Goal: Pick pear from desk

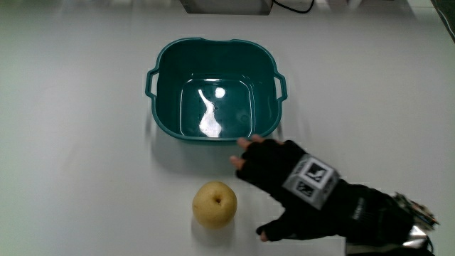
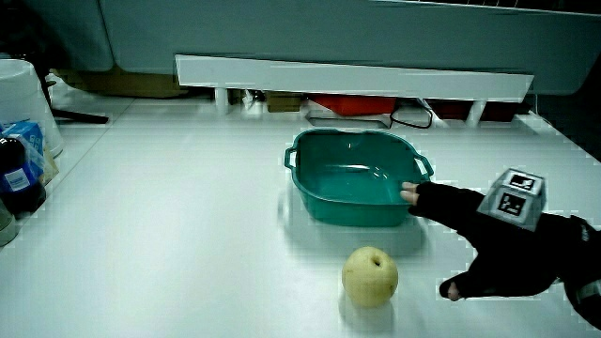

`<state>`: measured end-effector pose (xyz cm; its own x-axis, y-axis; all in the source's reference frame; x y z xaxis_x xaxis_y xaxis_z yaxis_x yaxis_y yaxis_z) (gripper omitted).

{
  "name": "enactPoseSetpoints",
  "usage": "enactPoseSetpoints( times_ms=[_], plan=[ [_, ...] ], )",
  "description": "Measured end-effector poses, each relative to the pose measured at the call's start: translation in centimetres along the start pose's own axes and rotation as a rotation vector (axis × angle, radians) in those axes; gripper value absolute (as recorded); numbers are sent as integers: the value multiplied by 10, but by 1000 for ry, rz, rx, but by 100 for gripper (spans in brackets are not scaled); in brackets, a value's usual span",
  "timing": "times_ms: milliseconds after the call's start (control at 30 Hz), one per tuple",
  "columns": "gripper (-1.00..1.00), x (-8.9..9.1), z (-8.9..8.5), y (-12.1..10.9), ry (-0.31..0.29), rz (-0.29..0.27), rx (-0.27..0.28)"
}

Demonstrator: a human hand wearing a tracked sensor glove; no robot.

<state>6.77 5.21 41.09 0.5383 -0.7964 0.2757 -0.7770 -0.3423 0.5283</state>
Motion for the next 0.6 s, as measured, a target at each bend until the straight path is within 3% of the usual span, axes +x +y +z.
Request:
enactPoseSetpoints(
  times_ms=[267, 300, 600],
  plan=[
    [0, -27, 11, 35, 0, 90, -18],
    [0, -30, 9, 40, 15, 118, 25],
    [0, -49, 2, 59, -59, 142, 55]
  ],
)
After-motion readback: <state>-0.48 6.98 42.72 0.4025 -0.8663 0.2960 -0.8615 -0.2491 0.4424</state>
